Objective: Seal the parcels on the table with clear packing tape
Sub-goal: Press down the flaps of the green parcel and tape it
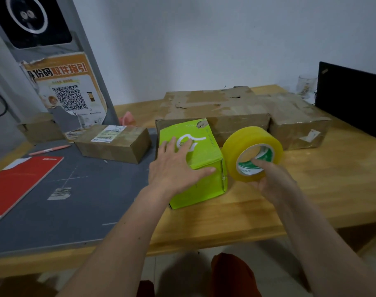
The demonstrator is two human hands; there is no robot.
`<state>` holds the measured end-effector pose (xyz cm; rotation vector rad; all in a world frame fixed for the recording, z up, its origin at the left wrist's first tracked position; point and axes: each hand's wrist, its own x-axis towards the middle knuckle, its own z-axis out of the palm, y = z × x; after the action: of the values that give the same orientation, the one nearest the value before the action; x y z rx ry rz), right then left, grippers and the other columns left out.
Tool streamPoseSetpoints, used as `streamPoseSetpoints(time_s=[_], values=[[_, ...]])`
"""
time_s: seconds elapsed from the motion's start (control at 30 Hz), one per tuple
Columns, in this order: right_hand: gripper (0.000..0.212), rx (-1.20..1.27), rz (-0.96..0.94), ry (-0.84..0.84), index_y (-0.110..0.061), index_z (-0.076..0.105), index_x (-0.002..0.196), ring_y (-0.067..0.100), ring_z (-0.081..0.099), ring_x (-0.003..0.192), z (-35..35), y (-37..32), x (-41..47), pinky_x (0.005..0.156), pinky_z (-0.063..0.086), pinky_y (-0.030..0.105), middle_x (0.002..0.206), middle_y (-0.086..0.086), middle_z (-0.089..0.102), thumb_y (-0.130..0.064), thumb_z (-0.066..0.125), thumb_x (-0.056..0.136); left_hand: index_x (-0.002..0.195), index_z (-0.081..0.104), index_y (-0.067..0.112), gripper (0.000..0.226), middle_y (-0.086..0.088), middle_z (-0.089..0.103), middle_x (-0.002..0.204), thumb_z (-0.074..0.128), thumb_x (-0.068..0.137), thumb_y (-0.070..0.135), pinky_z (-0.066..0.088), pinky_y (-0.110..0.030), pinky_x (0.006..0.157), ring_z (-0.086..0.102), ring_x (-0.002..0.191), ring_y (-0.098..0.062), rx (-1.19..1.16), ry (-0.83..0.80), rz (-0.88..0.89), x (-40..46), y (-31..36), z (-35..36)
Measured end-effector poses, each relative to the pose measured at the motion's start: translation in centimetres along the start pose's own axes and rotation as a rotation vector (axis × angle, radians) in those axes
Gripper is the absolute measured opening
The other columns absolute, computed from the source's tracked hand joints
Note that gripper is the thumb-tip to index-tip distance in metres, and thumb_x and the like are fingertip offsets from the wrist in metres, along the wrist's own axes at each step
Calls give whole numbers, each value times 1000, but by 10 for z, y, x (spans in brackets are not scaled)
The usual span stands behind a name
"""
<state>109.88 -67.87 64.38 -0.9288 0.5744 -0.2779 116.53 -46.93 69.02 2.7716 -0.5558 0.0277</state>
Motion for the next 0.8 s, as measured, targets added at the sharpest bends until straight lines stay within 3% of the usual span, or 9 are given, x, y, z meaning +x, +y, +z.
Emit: streamPoseSetpoints(time_s=[0.13,0.27,0.33,0.4,0.47,0.53,0.63,0.7,0.8], values=[[35,71,-8,-100,-9,53,131,29,62,112,22,3,-13,90,52,40,126,13,63,-10,57,95,154,17,47,96,10,9,165,52,73,84,26,-50,115,4,152,-15,-101,36,-22,-4,-15,-4],[36,-5,28,-156,-15,61,124,27,66,101,55,17,-28,83,55,40,116,11,70,-25,66,89,152,23,49,87,13,14,164,51,76,81,25,-49,115,8,151,-13,-198,74,-44,-10,-31,-7],[36,-59,-15,-152,-18,64,119,27,68,98,69,15,-32,83,56,41,110,7,72,-27,71,85,153,23,48,94,13,17,164,52,71,85,24,-49,116,12,150,-12,-289,100,-59,-13,-39,-7],[19,-186,-125,-88,-20,66,102,27,68,93,78,2,-33,83,55,42,98,3,72,-27,73,85,154,18,46,109,12,20,163,52,62,93,25,-50,118,14,150,-14,-461,106,-46,-19,-45,-1],[9,-370,-316,-64,-17,67,86,26,68,89,86,-18,-36,83,54,45,88,3,71,-25,71,87,155,7,47,116,12,11,165,46,57,96,19,-50,121,8,152,-14,-609,69,8,-28,-45,11],[22,-579,-515,-129,-9,70,82,29,66,82,91,-33,-44,75,51,47,80,8,70,-30,68,86,155,-2,47,119,17,-1,165,49,57,93,14,-49,123,0,152,-11,-658,62,70,-36,-34,22],[44,-850,-670,-177,-1,65,79,36,60,71,98,-36,-56,66,47,49,74,20,65,-44,59,76,157,13,36,123,15,15,162,65,57,85,25,-47,121,13,151,-10,-823,279,115,-36,-16,23],[39,-945,-727,-158,-8,62,70,36,58,69,101,-31,-59,62,46,47,73,17,63,-46,58,79,148,30,44,105,13,35,153,73,57,74,35,-44,116,32,144,-10,-917,374,143,-33,-11,20],[41,-1050,-784,-132,-21,41,56,24,40,57,103,-28,-63,54,29,32,70,6,41,-52,55,78,119,33,76,72,48,35,125,74,62,64,39,-37,112,43,135,-15,-825,504,230,-30,-16,21]])
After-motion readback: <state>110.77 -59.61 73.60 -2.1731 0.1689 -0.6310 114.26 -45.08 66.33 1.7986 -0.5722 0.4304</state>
